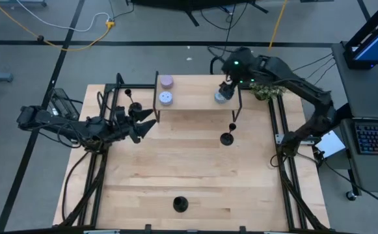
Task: Pick & Place candle stick holders
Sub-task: Put the blue patterned scented candle on the shelf
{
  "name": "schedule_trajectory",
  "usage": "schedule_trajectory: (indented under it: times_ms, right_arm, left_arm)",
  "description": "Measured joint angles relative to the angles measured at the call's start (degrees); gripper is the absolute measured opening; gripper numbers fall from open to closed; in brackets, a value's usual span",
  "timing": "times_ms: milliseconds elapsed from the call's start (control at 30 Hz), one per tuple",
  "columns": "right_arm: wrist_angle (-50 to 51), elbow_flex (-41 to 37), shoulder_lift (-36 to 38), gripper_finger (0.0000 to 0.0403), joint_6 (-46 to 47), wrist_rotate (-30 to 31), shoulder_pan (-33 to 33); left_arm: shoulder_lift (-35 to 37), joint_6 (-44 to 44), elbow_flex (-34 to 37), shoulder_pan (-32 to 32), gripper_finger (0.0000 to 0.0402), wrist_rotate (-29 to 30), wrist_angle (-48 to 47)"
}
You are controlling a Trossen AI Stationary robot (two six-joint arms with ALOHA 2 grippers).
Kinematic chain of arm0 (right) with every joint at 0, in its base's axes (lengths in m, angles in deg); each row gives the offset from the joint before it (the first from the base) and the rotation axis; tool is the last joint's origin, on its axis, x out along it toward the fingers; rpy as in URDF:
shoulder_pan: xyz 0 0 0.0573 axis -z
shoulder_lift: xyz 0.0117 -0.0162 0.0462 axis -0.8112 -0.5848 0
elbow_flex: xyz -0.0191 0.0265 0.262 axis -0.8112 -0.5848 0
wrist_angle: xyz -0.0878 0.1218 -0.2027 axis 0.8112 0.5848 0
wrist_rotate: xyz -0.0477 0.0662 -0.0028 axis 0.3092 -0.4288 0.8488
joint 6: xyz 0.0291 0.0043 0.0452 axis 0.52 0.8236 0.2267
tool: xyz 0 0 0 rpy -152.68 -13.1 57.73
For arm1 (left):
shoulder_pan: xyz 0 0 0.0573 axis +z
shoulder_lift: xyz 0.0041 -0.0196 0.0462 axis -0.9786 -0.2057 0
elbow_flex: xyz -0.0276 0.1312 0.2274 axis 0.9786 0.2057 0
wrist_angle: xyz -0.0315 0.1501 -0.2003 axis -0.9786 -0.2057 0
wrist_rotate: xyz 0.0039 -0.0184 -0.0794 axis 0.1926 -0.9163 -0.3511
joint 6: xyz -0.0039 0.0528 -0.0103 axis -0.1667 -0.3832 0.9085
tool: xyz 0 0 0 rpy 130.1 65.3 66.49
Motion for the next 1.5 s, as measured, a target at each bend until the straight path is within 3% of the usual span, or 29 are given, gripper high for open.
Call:
schedule_trajectory:
  times_ms: [233, 367, 567, 767, 967, 1267, 1500]
  right_arm:
    - [-1.9, -4.8, 9.0, 0.0275, 2.3, 0.0, 0.0]
    - [-9.7, -14.5, 17.0, 0.0244, 4.5, -0.1, 0.0]
    - [-22.3, -30.5, 29.6, 0.0167, 9.5, -0.3, 0.0]
    - [-29.6, -41.3, 37.9, 0.0090, 13.6, -1.8, 0.0]
    - [-36.1, -48.0, 42.3, 0.0044, 14.4, -3.2, 0.0]
    - [-40.3, -53.0, 45.5, 0.0035, 14.6, -3.4, 0.0]
    - [-50.6, -59.3, 50.7, 0.0039, 11.8, -3.4, 0.0]
  left_arm:
    - [-7.3, -0.1, -12.6, 0.7, 0.0395, 5.5, -19.0]
    - [-11.8, -1.5, -19.5, 2.5, 0.0395, 6.1, -25.8]
    - [-18.0, -6.1, -27.4, 5.6, 0.0395, 5.0, -28.0]
    - [-26.9, -10.0, -37.0, 9.3, 0.0395, -0.1, -30.5]
    - [-38.3, -11.8, -50.0, 13.8, 0.0395, -5.3, -39.4]
    - [-52.7, -10.7, -66.5, 22.2, 0.0395, -18.7, -48.1]
    - [-59.9, -12.0, -73.2, 25.9, 0.0395, -26.9, -50.4]
